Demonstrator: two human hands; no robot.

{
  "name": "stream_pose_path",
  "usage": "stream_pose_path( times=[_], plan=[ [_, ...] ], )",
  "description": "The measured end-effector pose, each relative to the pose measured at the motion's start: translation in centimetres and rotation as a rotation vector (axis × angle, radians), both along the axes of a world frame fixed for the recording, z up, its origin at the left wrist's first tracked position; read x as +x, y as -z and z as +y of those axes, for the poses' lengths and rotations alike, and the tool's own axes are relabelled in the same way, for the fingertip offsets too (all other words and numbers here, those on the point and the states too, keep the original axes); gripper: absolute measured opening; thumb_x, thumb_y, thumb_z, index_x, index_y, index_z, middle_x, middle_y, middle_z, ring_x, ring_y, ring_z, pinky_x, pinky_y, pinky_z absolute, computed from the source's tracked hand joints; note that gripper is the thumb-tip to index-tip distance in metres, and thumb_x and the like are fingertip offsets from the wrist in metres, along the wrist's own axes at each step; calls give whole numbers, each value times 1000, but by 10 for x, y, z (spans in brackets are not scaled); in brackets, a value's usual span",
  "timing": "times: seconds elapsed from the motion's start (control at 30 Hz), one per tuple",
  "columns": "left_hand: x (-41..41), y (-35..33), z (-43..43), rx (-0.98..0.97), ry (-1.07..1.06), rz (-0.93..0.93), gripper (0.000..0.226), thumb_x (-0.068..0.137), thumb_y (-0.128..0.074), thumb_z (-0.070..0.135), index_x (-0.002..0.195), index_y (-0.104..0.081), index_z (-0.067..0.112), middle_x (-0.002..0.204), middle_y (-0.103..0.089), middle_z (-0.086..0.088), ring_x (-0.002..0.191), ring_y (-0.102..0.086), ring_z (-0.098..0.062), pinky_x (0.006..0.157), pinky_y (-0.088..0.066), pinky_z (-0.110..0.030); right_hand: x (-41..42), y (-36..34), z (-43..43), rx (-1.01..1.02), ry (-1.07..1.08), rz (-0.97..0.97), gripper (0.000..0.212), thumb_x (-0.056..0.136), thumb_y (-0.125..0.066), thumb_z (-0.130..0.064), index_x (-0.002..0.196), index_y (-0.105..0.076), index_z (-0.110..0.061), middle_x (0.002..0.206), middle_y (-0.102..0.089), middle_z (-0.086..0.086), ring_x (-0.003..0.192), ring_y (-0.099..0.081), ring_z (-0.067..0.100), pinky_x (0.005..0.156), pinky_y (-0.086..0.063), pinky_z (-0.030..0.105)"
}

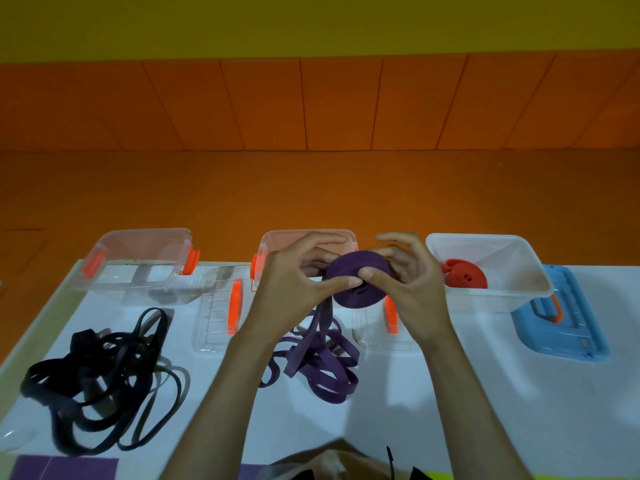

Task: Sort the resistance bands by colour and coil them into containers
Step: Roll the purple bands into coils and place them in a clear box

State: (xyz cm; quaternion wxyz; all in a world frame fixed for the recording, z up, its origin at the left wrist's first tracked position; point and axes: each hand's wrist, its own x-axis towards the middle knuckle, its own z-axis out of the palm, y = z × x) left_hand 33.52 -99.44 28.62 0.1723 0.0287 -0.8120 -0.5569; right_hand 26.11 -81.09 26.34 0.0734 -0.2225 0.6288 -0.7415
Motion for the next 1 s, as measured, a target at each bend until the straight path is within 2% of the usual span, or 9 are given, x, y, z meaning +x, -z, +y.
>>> stream_pose_path(
  times=[0.1,0.2,0.37,0.47,0.57,0.73,0.83,0.93,1.0],
  plan=[
    [3,2,-4,28,-35,-1,57,70,-99,33,119,-71,39,100,-79,16,96,-76,-4,84,-57,-14,1,-3,-4,-42,51,42,39,81,-89,-31,115,-73,-40,115,-76,-5,108,-74,17,85,-59,24],
    [7,0,-11,102,-54,7,47,69,-99,31,108,-74,28,94,-81,10,88,-78,-10,78,-61,-21,3,-1,-8,-60,40,35,25,84,-85,-30,105,-76,-40,113,-77,-5,110,-72,19,90,-58,28],
    [12,-15,-10,98,-20,91,42,75,-96,32,110,-74,40,105,-80,16,98,-78,-7,83,-60,-18,-1,-6,-9,-74,14,20,28,73,-91,-21,87,-69,-32,102,-76,7,104,-73,31,86,-61,35],
    [15,-14,-17,171,-18,45,41,74,-95,30,109,-74,34,106,-80,13,101,-77,-9,84,-60,-22,1,-11,-14,-114,53,38,29,75,-91,-20,94,-72,-31,102,-76,3,104,-74,31,86,-63,38],
    [18,-11,-30,120,-22,-25,33,71,-95,33,100,-78,28,97,-80,14,94,-77,-8,84,-60,-23,6,-8,-20,-86,51,37,32,80,-88,-15,100,-74,-35,108,-75,-2,109,-73,27,89,-61,35],
    [19,-18,-40,38,56,-19,31,77,-94,30,104,-80,32,100,-79,19,96,-76,-3,85,-58,-15,11,-10,-19,-32,36,58,27,74,-91,-24,88,-71,-34,105,-77,3,106,-74,28,84,-62,33],
    [20,-11,-41,78,55,-47,32,77,-94,30,105,-79,26,101,-79,16,97,-76,-6,85,-59,-18,10,-10,-21,-34,128,70,25,75,-91,-26,91,-72,-34,102,-77,2,103,-74,29,85,-62,39],
    [22,-6,-47,82,37,-77,28,75,-94,30,99,-80,25,96,-80,15,93,-76,-7,83,-58,-18,11,-6,-23,-48,140,30,24,79,-88,-25,96,-73,-33,108,-74,7,110,-71,35,92,-60,51],
    [21,-10,-50,52,64,-77,27,76,-93,30,100,-80,29,96,-80,17,93,-76,-5,85,-57,-16,12,-5,-23,-39,72,29,25,80,-88,-24,94,-67,-26,115,-74,13,117,-69,36,92,-61,49]
  ],
)
